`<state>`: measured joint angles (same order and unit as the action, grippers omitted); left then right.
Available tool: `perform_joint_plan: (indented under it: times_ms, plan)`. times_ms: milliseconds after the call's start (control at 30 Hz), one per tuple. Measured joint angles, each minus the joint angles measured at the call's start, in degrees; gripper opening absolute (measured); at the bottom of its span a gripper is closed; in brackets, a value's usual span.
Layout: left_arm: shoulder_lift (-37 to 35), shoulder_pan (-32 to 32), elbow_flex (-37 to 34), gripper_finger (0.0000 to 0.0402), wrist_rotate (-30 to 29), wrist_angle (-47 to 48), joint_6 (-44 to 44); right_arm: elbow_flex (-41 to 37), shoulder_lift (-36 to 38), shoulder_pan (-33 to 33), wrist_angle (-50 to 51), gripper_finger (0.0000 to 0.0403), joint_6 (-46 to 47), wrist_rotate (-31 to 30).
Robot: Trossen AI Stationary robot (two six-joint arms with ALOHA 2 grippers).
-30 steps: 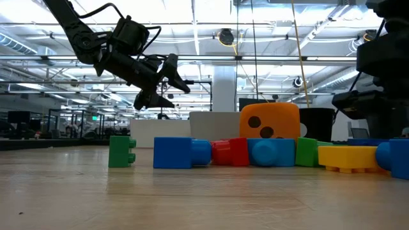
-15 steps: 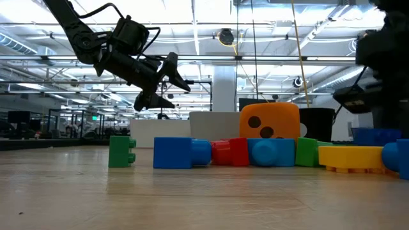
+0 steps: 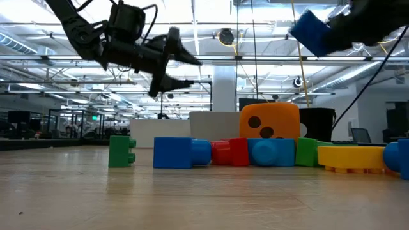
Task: Pick & Place Toys
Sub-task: Put the blue game piece into the white bin
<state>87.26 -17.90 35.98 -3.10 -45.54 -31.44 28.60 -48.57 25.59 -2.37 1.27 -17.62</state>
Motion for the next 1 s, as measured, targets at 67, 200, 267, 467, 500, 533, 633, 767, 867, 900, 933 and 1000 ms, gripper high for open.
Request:
perform_joint_plan:
  times_ms: [67,200,267,467,500,533,633,767,867,900,933,1000]
  plan:
    - [0.0,1.6,1.0,0.0361,1.4,-0.3,0.5,0.0,-0.1,-3.1,-4.3,0.0057,-2.8,1.8]
    - [0.0,5.0,3.3,0.0361,-0.3,0.0,4.3,0.0,-2.0,-11.2,-12.1,0.0057,-4.2,9.4]
    - [0.0,6.5,4.9,0.0361,-3.9,0.4,7.2,0.0,-3.4,-15.1,-14.7,0.0059,-3.6,13.7]
    - [0.0,10.6,7.6,0.0361,-9.7,2.1,14.7,0.0,-7.0,-20.5,-15.3,0.0058,-2.0,16.3]
    - [0.0,11.2,7.8,0.0361,-9.2,2.3,15.5,0.0,-7.5,-20.6,-15.3,0.0057,-2.0,16.3]
    - [0.0,11.8,7.9,0.0361,-8.1,2.4,16.7,0.0,-8.1,-20.7,-15.7,0.0057,-2.1,16.4]
    - [0.9,13.9,8.3,0.0361,-3.3,2.4,21.0,0.0,-9.3,-20.7,-16.4,0.0057,-2.1,16.4]
    - [4.4,17.6,9.4,0.036,-1.4,2.7,27.8,0.0,-9.4,-20.7,-17.4,0.006,-2.4,16.4]
    - [8.1,19.4,12.7,0.036,-1.4,2.6,31.2,0.0,-9.5,-20.7,-17.8,0.0059,-2.9,16.5]
    - [9.1,19.8,14.2,0.036,-1.4,3.8,32.4,0.0,-9.5,-20.7,-17.9,0.0059,-2.9,16.8]
    - [10.2,20.0,15.9,0.036,-1.4,5.2,33.4,0.0,-9.5,-20.7,-18.1,0.0059,-3.0,17.5]
    - [12.5,20.2,19.9,0.036,-1.4,9.0,35.0,0.0,-9.5,-20.7,-18.0,0.0059,-3.1,18.2]
